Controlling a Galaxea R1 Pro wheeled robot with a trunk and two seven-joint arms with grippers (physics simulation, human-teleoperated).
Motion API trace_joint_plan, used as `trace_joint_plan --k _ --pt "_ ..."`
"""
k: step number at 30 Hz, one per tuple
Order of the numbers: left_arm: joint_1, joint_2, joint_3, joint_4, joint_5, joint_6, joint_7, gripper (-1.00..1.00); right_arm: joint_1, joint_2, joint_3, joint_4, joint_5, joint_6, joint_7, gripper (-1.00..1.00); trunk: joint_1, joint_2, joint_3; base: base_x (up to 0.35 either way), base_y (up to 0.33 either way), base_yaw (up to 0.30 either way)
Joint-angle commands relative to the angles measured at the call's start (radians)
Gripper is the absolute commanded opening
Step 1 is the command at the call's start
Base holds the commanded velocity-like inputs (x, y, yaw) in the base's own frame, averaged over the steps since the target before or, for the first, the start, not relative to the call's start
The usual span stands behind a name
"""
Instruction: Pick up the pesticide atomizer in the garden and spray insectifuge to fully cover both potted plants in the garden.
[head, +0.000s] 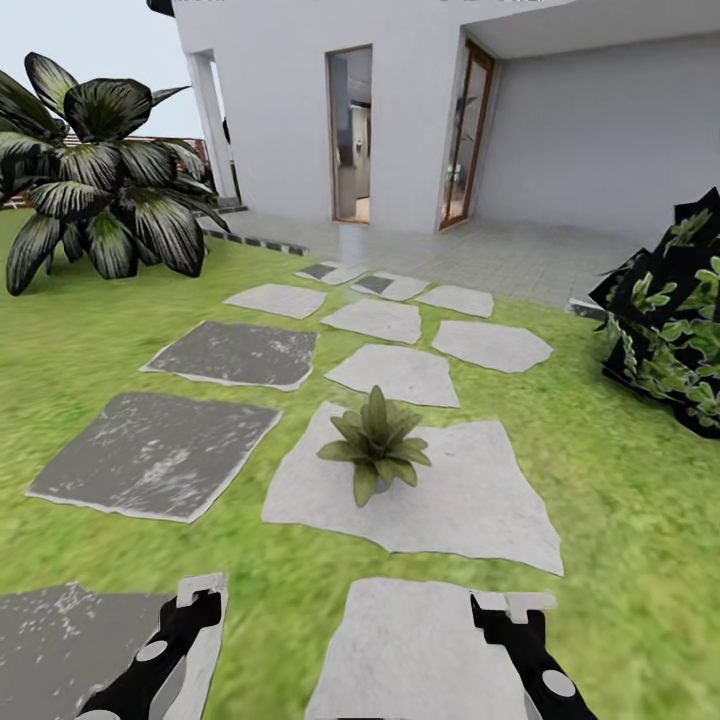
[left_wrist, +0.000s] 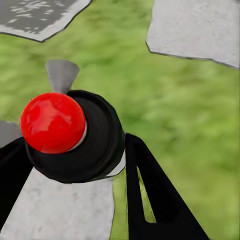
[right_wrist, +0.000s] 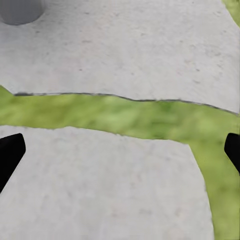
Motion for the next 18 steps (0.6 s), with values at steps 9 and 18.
trace_joint_plan --k 9,18 --pt "-0.001 0.001 0.003 0.001 0.000 -0.003 -0.001 -1.00 -0.001 0.000 -0.002 0.001 0.004 -0.003 -0.002 1.00 0.000 0.000 -0.001 0.171 0.000 -0.131" --pt "-0.001 0.001 0.003 0.000 0.000 -0.003 -0.001 -1.00 0.000 0.002 -0.002 0.001 0.004 -0.003 -0.003 1.00 0.000 0.000 -0.001 0.005 0.000 -0.283"
